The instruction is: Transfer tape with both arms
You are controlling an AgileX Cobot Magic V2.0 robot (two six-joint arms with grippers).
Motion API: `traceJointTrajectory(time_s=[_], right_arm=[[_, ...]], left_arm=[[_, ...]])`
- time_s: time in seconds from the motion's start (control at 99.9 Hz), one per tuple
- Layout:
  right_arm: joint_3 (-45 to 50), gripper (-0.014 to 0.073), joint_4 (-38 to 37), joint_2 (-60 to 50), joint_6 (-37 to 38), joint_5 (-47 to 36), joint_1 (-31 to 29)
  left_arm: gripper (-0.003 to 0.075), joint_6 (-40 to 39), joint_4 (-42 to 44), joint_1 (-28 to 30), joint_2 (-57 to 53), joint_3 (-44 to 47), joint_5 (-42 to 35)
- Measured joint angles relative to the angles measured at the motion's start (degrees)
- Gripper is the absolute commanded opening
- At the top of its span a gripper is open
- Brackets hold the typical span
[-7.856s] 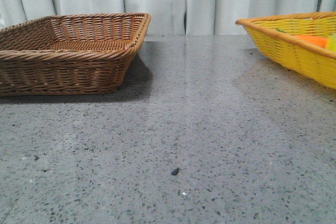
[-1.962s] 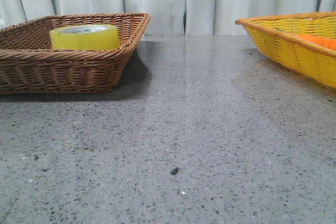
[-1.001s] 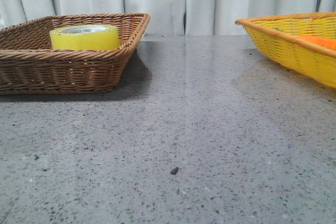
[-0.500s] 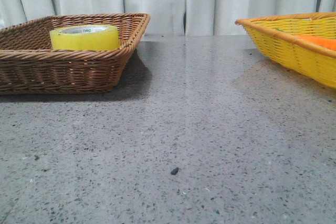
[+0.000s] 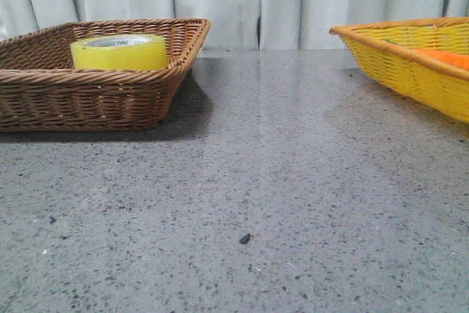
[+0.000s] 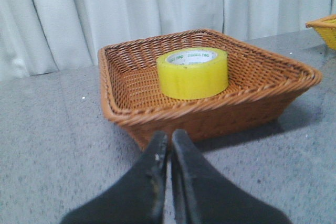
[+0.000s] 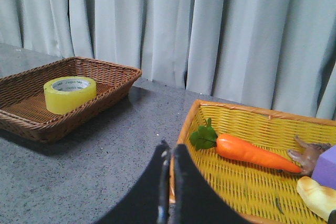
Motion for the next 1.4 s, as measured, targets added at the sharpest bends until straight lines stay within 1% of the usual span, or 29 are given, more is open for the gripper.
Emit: traceJointTrajectory(time_s=[0.03, 0.13, 0.26, 0.39, 1.401], right_arm=[[0.00, -0.0074, 0.00, 0.00, 0.00, 0.00, 0.00], [0.00, -0.0074, 0.00, 0.00, 0.00, 0.00, 0.00], [0.00, -0.0074, -0.09, 0.00, 0.00, -0.08, 0.00], [0.00, -0.0074, -0.09, 0.00, 0.00, -0.08, 0.00], [0.00, -0.0074, -0.09, 0.00, 0.00, -0.21, 0.00]], left_arm=[[-0.0021, -0.97, 0.21, 0.27, -0.85, 1.32, -0.11], [-0.0021, -3.97, 0.64, 1.94, -1.76, 1.45, 2.30], [-0.0021, -7.18, 0.99, 4.02, -1.76, 1.45, 8.22], [-0.0021, -8.68, 0.99, 4.58, -1.76, 1.45, 13.62], [-0.0021, -9.07, 0.88, 4.68, -1.76, 1.45, 13.72]])
